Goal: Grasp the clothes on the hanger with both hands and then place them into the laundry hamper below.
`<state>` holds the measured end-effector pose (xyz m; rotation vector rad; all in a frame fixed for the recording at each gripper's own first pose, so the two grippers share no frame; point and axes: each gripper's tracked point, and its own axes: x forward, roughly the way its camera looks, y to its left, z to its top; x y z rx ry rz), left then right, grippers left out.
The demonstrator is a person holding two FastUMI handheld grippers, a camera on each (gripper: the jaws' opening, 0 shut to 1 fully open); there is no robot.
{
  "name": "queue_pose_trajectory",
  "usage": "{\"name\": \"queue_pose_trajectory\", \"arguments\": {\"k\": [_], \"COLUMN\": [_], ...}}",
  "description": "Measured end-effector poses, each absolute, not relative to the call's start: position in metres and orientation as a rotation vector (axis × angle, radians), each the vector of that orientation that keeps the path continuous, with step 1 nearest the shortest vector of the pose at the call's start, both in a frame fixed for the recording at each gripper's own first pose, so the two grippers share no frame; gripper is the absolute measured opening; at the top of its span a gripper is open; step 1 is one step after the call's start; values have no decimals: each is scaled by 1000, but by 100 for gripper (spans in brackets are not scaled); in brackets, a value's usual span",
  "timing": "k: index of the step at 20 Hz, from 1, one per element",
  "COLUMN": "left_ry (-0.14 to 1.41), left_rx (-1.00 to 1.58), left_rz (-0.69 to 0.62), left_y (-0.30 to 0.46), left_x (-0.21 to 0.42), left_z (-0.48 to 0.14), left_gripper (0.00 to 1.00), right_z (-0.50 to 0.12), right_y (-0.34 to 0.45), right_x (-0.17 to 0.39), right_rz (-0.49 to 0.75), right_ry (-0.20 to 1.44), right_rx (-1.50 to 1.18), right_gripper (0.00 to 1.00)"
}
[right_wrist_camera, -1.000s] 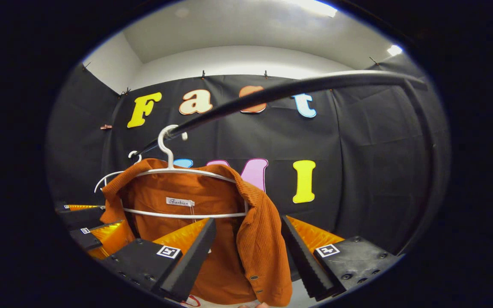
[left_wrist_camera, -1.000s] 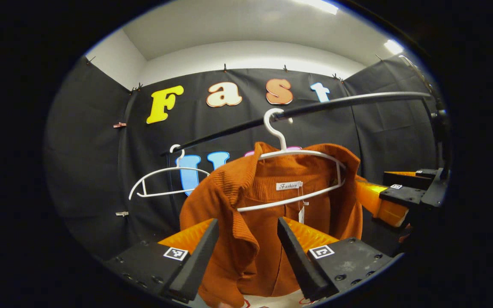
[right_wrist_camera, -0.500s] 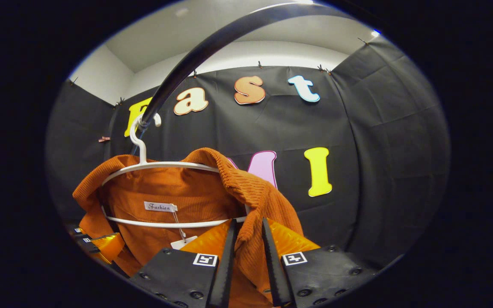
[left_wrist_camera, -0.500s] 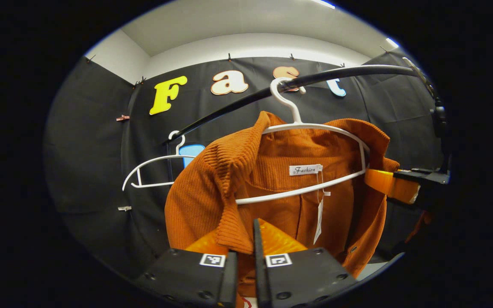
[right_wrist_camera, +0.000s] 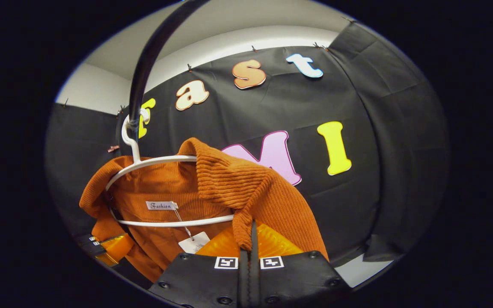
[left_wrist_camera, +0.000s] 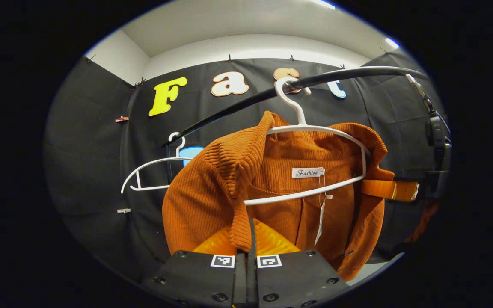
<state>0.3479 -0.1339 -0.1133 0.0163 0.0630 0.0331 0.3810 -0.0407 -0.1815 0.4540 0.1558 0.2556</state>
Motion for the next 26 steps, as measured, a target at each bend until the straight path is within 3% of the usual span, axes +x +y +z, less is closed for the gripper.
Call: {"name": "queue_pose_trajectory", "arguments": {"k": [10, 12, 13, 17, 23, 26], "left_ry": [130, 118, 111, 102, 155, 164], "left_rx": [-59, -63, -67, -62, -43, -38], "left_rz": [-32, -24, -13, 12, -12, 2], "left_y": [-122, -114, -108, -90, -88, -81], "left_x": [356, 358, 359, 368, 370, 361], "left_z": [-90, -76, -70, -57, -71, -84], "left_gripper": [3, 5, 5, 2, 3, 5], "right_z": [-170, -160, -155, -137, -188, -216], "right_y": [-68, -83, -94, -135, -149, -132], "right_x": [401, 410, 414, 441, 449, 430], "right_rz": [332, 308, 291, 197, 114, 136], "right_ry": [227, 204, 189, 125, 204, 260], "right_rx": [633, 640, 645, 620, 584, 646], "right_gripper": [4, 0, 4, 4, 4, 4]}}
